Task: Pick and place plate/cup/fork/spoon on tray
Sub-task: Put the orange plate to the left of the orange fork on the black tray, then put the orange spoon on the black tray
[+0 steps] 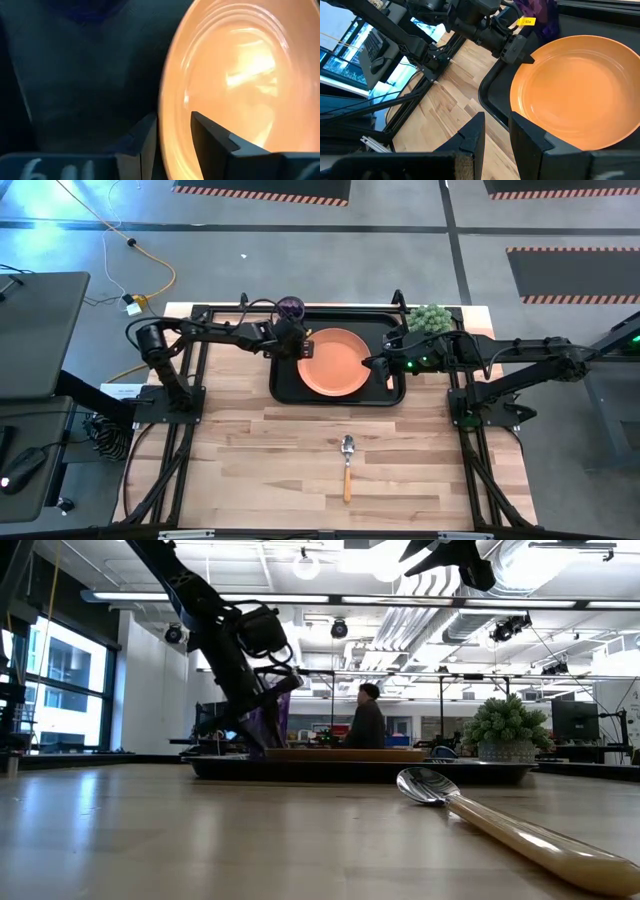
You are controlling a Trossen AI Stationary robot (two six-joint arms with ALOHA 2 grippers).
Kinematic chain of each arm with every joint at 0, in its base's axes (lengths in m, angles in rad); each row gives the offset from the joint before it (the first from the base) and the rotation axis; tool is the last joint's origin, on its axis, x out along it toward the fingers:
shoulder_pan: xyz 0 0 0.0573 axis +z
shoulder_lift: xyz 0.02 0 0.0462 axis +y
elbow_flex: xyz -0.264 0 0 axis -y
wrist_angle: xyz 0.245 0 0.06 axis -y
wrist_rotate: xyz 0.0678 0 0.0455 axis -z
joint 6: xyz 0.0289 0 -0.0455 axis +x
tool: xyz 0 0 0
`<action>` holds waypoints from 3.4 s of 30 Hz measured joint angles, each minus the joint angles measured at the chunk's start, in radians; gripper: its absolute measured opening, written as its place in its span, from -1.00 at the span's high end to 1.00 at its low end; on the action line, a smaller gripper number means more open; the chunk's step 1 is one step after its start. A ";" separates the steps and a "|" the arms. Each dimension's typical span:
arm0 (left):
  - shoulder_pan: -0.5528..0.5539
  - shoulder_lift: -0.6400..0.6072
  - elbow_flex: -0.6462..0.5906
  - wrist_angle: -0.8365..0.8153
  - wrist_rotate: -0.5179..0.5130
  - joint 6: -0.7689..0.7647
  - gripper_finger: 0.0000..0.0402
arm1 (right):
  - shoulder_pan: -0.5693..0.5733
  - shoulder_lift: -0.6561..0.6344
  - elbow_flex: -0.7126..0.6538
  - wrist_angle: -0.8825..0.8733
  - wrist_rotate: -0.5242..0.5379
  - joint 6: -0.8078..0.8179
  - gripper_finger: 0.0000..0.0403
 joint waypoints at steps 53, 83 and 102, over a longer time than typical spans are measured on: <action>-0.104 -0.708 0.000 -0.108 0.199 0.538 0.45 | 0.402 0.004 0.000 0.421 0.394 0.245 0.61; -0.106 -0.817 0.000 -0.144 0.201 0.476 0.45 | 0.420 0.461 0.556 -0.187 0.215 0.388 0.61; -0.106 -0.817 0.000 -0.272 0.198 0.536 0.45 | 0.481 0.683 0.575 -0.385 -0.003 0.876 0.61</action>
